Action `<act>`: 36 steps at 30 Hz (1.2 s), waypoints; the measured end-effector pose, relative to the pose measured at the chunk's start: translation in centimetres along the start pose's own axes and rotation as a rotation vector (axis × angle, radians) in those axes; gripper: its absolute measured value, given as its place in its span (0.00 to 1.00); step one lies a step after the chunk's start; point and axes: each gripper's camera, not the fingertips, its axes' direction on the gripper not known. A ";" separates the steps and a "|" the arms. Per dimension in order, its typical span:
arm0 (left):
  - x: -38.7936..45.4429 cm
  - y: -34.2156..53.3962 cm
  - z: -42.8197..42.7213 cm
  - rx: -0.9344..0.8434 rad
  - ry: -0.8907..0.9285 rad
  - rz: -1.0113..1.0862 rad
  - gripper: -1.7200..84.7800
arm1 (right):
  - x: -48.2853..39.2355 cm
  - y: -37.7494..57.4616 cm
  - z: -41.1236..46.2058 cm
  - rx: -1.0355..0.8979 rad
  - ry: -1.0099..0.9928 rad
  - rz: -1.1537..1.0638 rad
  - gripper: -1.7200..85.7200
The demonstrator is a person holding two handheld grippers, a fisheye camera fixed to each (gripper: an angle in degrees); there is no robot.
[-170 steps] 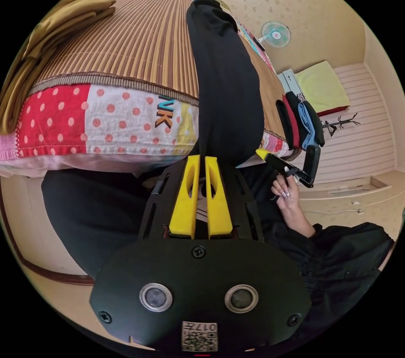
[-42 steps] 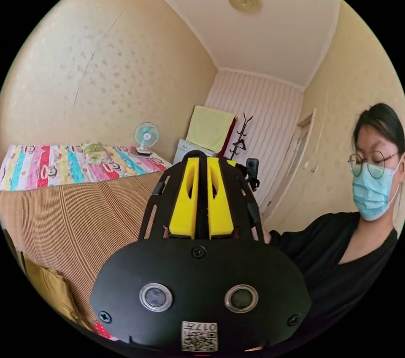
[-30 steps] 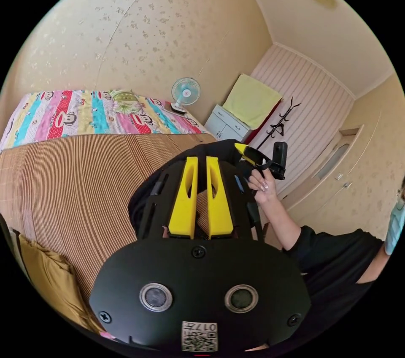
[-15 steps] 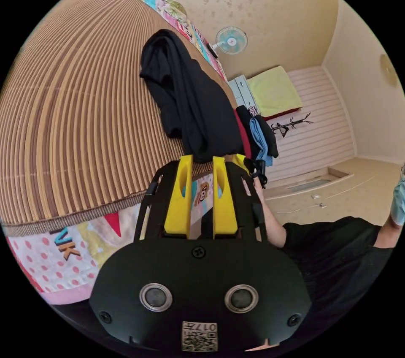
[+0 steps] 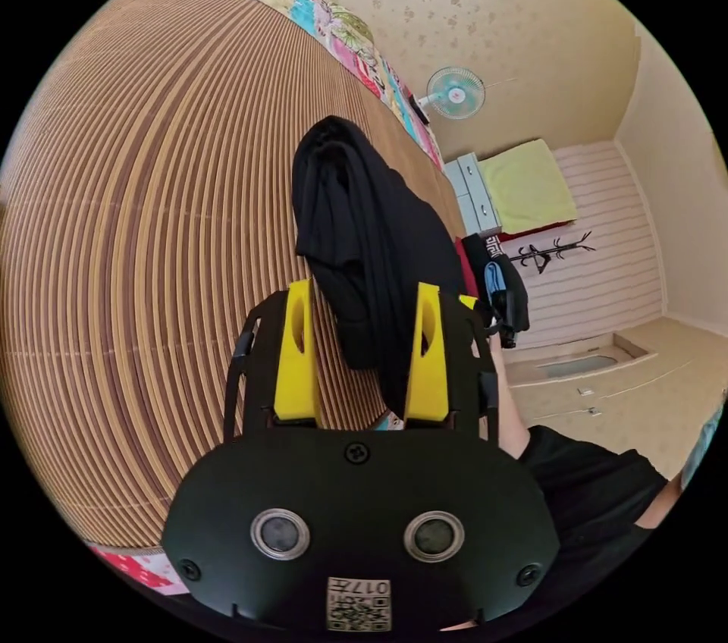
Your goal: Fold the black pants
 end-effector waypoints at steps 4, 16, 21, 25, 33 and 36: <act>-1.8 0.7 0.5 -0.006 0.071 -0.061 0.21 | -1.2 1.2 3.2 -0.002 -0.077 -0.011 0.23; 1.7 1.5 6.7 -0.066 0.196 -0.055 0.15 | -4.5 7.6 -2.6 0.160 0.049 -0.062 0.16; 7.5 1.1 14.3 -0.193 0.283 0.017 0.15 | -3.9 10.4 -10.6 0.264 0.217 0.000 0.16; 12.8 1.4 20.7 -0.277 0.308 0.072 0.15 | -7.2 14.9 -14.9 0.342 0.581 0.075 0.18; 15.7 3.5 22.0 -0.324 0.350 0.068 0.16 | -13.8 24.9 -16.6 0.594 0.735 0.140 0.17; 14.0 5.2 17.9 -0.332 0.416 0.096 0.14 | -15.1 26.7 -15.9 0.652 0.622 0.106 0.13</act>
